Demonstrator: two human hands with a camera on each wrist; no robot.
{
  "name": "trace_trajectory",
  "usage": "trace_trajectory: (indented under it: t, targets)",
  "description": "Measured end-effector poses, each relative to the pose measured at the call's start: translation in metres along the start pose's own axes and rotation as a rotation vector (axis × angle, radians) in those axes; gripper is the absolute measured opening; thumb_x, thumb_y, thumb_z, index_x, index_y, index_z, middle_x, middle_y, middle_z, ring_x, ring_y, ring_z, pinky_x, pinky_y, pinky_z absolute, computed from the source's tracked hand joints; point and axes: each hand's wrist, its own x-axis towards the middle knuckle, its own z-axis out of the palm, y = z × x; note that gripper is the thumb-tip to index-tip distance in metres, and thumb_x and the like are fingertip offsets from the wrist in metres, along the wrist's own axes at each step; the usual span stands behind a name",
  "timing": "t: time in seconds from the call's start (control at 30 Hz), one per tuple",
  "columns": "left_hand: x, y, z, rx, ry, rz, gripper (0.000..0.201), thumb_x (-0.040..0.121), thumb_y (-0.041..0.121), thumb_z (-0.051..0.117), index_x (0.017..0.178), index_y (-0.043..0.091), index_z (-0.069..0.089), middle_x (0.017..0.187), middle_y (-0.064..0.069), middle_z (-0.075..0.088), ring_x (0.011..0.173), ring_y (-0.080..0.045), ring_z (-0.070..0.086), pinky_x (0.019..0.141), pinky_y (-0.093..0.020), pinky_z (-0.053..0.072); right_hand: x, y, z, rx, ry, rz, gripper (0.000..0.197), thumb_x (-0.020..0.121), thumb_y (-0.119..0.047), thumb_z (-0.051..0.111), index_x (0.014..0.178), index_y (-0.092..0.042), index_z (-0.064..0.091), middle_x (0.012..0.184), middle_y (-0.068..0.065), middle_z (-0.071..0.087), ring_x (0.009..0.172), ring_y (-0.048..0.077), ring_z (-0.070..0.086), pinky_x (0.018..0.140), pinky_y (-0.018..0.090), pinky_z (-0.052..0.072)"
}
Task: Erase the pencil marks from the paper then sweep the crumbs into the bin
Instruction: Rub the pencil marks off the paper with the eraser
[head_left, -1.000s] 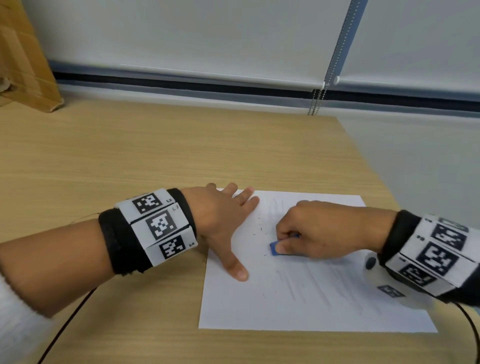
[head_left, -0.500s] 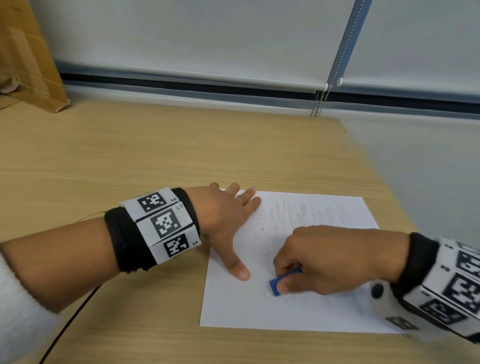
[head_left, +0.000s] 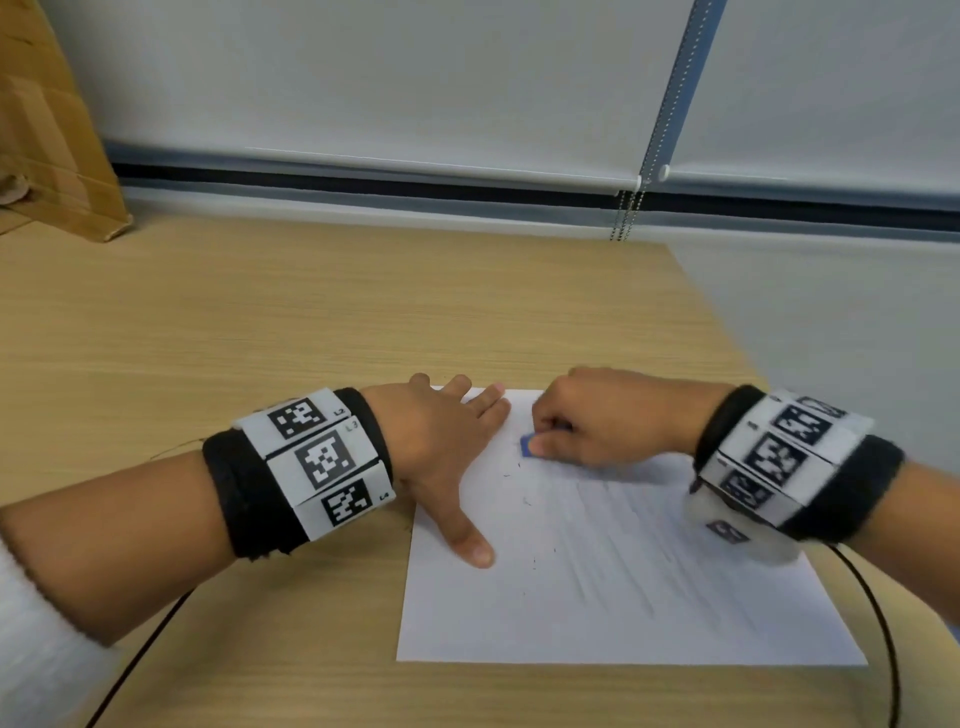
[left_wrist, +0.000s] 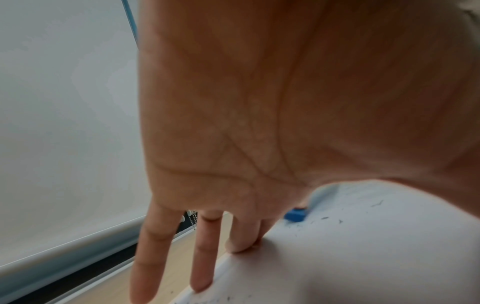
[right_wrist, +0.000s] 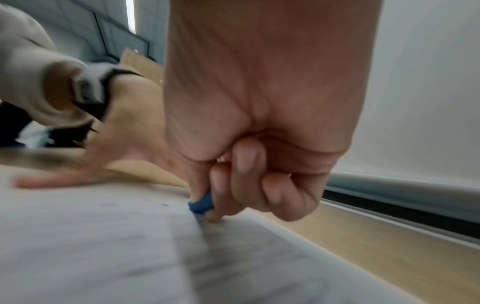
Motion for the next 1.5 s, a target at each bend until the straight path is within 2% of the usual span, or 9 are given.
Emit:
trace_trajectory:
  t: [0.13, 0.3, 0.5, 0.67, 0.83, 1.0, 1.17, 1.37, 1.5]
  targets:
    - [0.0, 0.0, 0.0, -0.013, -0.001, -0.008, 0.142, 0.058, 0.084, 0.064, 0.152, 0.019, -0.021, 0.16, 0.008, -0.024, 0.148, -0.024, -0.007, 0.116, -0.045, 0.007, 0.013, 0.023, -0.002, 0.054, 0.06, 0.079, 0.035, 0.095, -0.039, 0.05, 0.069, -0.016, 0.055, 0.063, -0.004, 0.054, 0.058, 0.017, 0.049, 0.058, 0.031, 0.04]
    - [0.002, -0.002, 0.002, -0.034, 0.001, 0.0, 0.142, 0.058, 0.083, 0.066, 0.153, 0.019, -0.019, 0.16, 0.007, -0.024, 0.149, -0.024, -0.01, 0.117, -0.047, 0.004, -0.001, 0.007, 0.0, 0.122, -0.135, -0.057, 0.04, 0.094, -0.038, 0.053, 0.063, -0.012, 0.05, 0.054, -0.005, 0.043, 0.05, 0.012, 0.034, 0.051, 0.023, 0.033]
    - [0.002, -0.002, 0.002, -0.027, -0.002, 0.004, 0.142, 0.059, 0.083, 0.064, 0.152, 0.017, -0.021, 0.159, 0.007, -0.025, 0.148, -0.024, -0.012, 0.117, -0.048, 0.001, 0.02, 0.025, -0.004, 0.081, 0.03, 0.061, 0.037, 0.095, -0.037, 0.051, 0.064, -0.017, 0.052, 0.059, -0.004, 0.052, 0.054, 0.015, 0.045, 0.057, 0.03, 0.039]
    - [0.001, -0.002, 0.004, -0.028, 0.008, 0.011, 0.142, 0.059, 0.082, 0.066, 0.152, 0.018, -0.02, 0.16, 0.006, -0.024, 0.149, -0.023, -0.009, 0.117, -0.046, 0.006, 0.002, 0.012, -0.004, 0.115, -0.201, -0.035, 0.04, 0.095, -0.038, 0.052, 0.061, -0.018, 0.047, 0.055, -0.006, 0.042, 0.05, 0.01, 0.035, 0.052, 0.022, 0.032]
    - [0.0, -0.001, 0.001, -0.023, 0.007, 0.013, 0.142, 0.06, 0.082, 0.065, 0.152, 0.017, -0.021, 0.159, 0.006, -0.025, 0.148, -0.024, -0.01, 0.117, -0.046, 0.003, 0.017, 0.025, -0.005, 0.091, -0.018, 0.028, 0.04, 0.095, -0.04, 0.05, 0.061, -0.019, 0.048, 0.056, -0.006, 0.049, 0.052, 0.014, 0.041, 0.055, 0.029, 0.038]
    - [0.0, -0.001, 0.001, -0.027, 0.011, 0.02, 0.142, 0.059, 0.081, 0.067, 0.152, 0.017, -0.019, 0.16, 0.004, -0.024, 0.149, -0.023, -0.009, 0.117, -0.045, 0.005, 0.004, 0.011, -0.008, 0.106, -0.217, -0.033, 0.039, 0.094, -0.04, 0.053, 0.063, -0.017, 0.052, 0.054, -0.006, 0.046, 0.049, 0.008, 0.041, 0.05, 0.017, 0.033]
    - [0.0, 0.0, 0.0, -0.019, 0.005, 0.011, 0.142, 0.06, 0.081, 0.066, 0.152, 0.017, -0.022, 0.159, 0.005, -0.025, 0.149, -0.024, -0.01, 0.117, -0.044, 0.005, 0.019, 0.025, -0.011, 0.056, 0.004, 0.054, 0.035, 0.093, -0.038, 0.053, 0.065, -0.017, 0.053, 0.06, -0.004, 0.053, 0.056, 0.018, 0.047, 0.058, 0.035, 0.043]
    - [0.0, 0.0, 0.001, -0.033, 0.014, 0.014, 0.142, 0.06, 0.08, 0.067, 0.152, 0.017, -0.02, 0.16, 0.005, -0.024, 0.149, -0.023, -0.009, 0.117, -0.043, 0.004, 0.001, 0.01, -0.008, 0.097, -0.128, -0.044, 0.027, 0.091, -0.039, 0.055, 0.07, -0.022, 0.056, 0.061, -0.008, 0.052, 0.055, 0.012, 0.045, 0.054, 0.025, 0.039]
    - [0.0, -0.001, 0.001, -0.023, 0.009, 0.017, 0.143, 0.06, 0.081, 0.066, 0.151, 0.017, -0.023, 0.159, 0.005, -0.026, 0.149, -0.024, -0.01, 0.117, -0.044, 0.004, 0.01, 0.025, -0.01, 0.117, 0.02, -0.016, 0.013, 0.09, -0.036, 0.058, 0.087, -0.025, 0.063, 0.076, -0.01, 0.063, 0.066, 0.009, 0.056, 0.062, 0.027, 0.047]
